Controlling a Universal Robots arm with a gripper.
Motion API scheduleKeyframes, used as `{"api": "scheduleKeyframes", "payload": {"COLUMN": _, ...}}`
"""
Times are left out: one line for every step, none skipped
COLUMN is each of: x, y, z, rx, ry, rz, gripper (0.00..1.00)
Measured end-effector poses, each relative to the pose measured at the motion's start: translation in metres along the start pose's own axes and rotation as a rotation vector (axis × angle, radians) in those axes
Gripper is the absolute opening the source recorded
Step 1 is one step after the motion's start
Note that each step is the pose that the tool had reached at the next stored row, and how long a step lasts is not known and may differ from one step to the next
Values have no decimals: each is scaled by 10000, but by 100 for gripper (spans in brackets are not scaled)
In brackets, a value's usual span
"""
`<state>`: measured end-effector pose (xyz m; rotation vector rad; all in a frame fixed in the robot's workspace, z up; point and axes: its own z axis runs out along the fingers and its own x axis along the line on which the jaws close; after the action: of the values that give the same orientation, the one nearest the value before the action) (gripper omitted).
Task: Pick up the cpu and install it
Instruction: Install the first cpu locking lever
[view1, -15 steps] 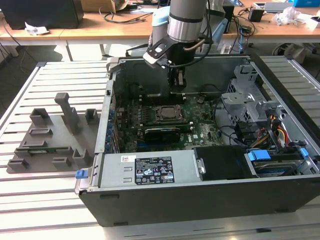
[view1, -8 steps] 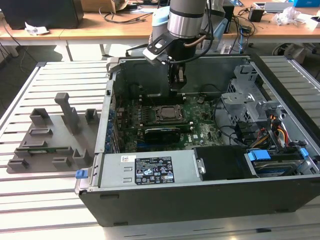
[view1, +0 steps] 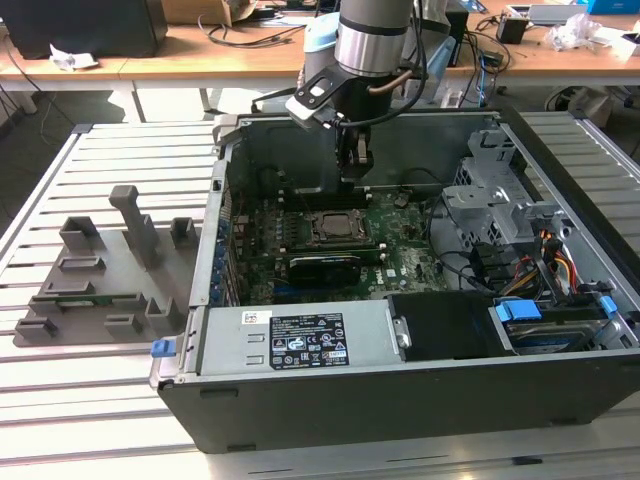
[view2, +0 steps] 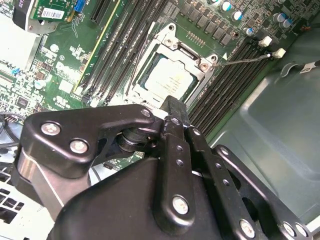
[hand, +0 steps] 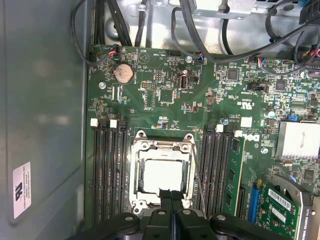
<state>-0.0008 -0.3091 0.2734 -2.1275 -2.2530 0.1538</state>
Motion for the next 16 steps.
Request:
{"api": "scheduleKeyframes", "payload": {"x": 0, "y": 0, "z": 0, "rx": 0, "ry": -1, "rz": 0, "gripper": 11}}
{"api": "scheduleKeyframes", "payload": {"x": 0, "y": 0, "z": 0, "rx": 0, "ry": -1, "rz": 0, "gripper": 11}}
{"api": "scheduleKeyframes", "payload": {"x": 0, "y": 0, "z": -1, "rx": 0, "ry": -1, "rz": 0, "gripper": 11}}
{"api": "scheduleKeyframes", "payload": {"x": 0, "y": 0, "z": -1, "rx": 0, "ry": 0, "rz": 0, "gripper": 11}}
{"api": "scheduleKeyframes", "payload": {"x": 0, "y": 0, "z": -1, "rx": 0, "ry": -1, "rz": 0, "gripper": 11}}
{"api": "scheduleKeyframes", "payload": {"x": 0, "y": 0, "z": -1, "rx": 0, "ry": -1, "rz": 0, "gripper": 11}}
{"api": "scheduleKeyframes", "payload": {"x": 0, "y": 0, "z": -2, "rx": 0, "ry": 0, "rz": 0, "gripper": 11}}
{"api": "scheduleKeyframes", "payload": {"x": 0, "y": 0, "z": -2, "rx": 0, "ry": 0, "rz": -1, "gripper": 11}}
{"api": "scheduleKeyframes", "payload": {"x": 0, "y": 0, "z": -2, "rx": 0, "ry": -1, "rz": 0, "gripper": 11}}
{"api": "scheduleKeyframes", "payload": {"x": 0, "y": 0, "z": -2, "rx": 0, "ry": 0, "rz": 0, "gripper": 11}}
{"api": "scheduleKeyframes", "payload": {"x": 0, "y": 0, "z": -2, "rx": 0, "ry": 0, "rz": 0, "gripper": 11}}
{"api": "scheduleKeyframes", "payload": {"x": 0, "y": 0, "z": -3, "rx": 0, "ry": 0, "rz": 0, "gripper": 11}}
{"api": "scheduleKeyframes", "payload": {"x": 0, "y": 0, "z": -3, "rx": 0, "ry": 0, "rz": 0, "gripper": 11}}
{"api": "scheduleKeyframes", "payload": {"x": 0, "y": 0, "z": -3, "rx": 0, "ry": 0, "rz": 0, "gripper": 11}}
{"api": "scheduleKeyframes", "payload": {"x": 0, "y": 0, "z": -3, "rx": 0, "ry": -1, "rz": 0, "gripper": 11}}
{"api": "scheduleKeyframes", "payload": {"x": 0, "y": 0, "z": -3, "rx": 0, "ry": -1, "rz": -1, "gripper": 11}}
